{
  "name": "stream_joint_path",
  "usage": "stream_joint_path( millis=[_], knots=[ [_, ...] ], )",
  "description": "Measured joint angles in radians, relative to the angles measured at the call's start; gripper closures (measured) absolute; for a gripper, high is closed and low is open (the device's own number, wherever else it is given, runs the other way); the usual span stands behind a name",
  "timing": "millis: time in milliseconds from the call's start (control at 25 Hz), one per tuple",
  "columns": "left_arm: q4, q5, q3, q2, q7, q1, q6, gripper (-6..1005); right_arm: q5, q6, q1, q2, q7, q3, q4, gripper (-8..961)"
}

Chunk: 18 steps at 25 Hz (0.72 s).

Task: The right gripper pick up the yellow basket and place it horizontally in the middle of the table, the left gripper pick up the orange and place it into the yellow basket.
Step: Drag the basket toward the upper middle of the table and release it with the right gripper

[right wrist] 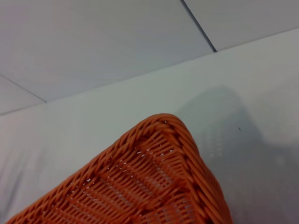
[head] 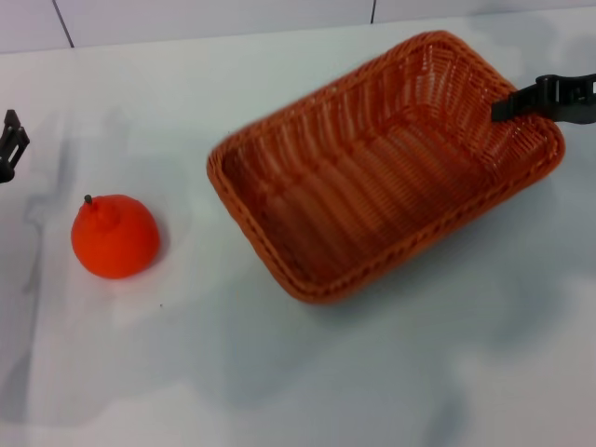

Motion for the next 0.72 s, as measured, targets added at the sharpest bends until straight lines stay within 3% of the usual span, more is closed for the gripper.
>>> stream_joint_path(
  millis=[360,720],
  knots=[
    [-0.001,0.000,0.001,0.000,0.000,-0.001,0.000,99,0.085,0.054,-0.019,0.000,-0.023,0.008,0.055,724],
    [0.001,0.000,0.002,0.000,0.000,-0.008,-0.001,100,0.131,0.114,-0.031,0.022,-0.009,0.013,0.067,717]
  ],
)
